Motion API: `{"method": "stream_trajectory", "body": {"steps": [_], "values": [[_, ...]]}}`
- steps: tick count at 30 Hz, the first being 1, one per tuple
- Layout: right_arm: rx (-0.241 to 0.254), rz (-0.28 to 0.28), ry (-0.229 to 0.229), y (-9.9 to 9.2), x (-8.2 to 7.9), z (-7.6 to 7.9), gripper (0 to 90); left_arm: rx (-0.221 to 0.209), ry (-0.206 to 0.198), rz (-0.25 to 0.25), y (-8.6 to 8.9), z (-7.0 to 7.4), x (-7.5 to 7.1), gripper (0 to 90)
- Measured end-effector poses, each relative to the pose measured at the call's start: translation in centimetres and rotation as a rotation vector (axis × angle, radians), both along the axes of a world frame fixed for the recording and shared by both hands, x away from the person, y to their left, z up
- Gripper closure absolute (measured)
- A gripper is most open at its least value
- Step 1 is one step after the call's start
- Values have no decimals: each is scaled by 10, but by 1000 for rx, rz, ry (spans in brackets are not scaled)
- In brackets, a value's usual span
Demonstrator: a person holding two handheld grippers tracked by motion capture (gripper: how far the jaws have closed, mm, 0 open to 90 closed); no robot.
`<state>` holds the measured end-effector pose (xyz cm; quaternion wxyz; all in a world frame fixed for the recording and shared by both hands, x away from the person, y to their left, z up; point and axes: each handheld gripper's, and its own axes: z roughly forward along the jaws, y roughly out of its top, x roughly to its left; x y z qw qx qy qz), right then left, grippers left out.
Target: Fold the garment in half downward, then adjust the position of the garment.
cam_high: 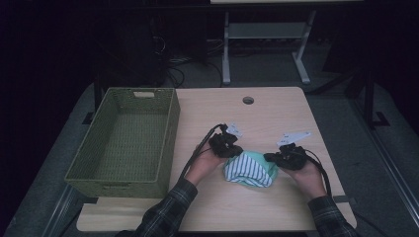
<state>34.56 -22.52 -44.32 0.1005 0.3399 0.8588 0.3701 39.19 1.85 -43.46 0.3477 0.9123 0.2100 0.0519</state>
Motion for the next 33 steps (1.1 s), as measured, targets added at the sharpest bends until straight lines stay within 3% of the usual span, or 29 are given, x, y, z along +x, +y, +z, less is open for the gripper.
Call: {"method": "stream_trajectory", "body": {"steps": [4,8,9,15,19,20,24,30,33], "values": [[-29,-1,28,0,4,-11,900,31,24,5,-1,-10,5,849],[-42,7,51,2,5,-18,900,89,27,-11,0,-20,9,881],[-42,9,48,2,4,-19,900,63,36,0,1,-21,10,895],[-47,16,53,5,3,-18,900,42,45,8,4,-21,13,891],[8,17,25,1,1,-8,900,-12,48,7,11,-11,9,881],[18,12,21,1,1,-5,900,-40,51,14,12,-8,6,881],[23,11,11,1,8,0,900,-87,41,5,19,3,-8,896],[21,5,-11,6,23,5,900,-108,46,-30,27,11,-36,897],[16,-6,-15,10,34,7,900,-123,81,-45,27,8,-47,897]]}}
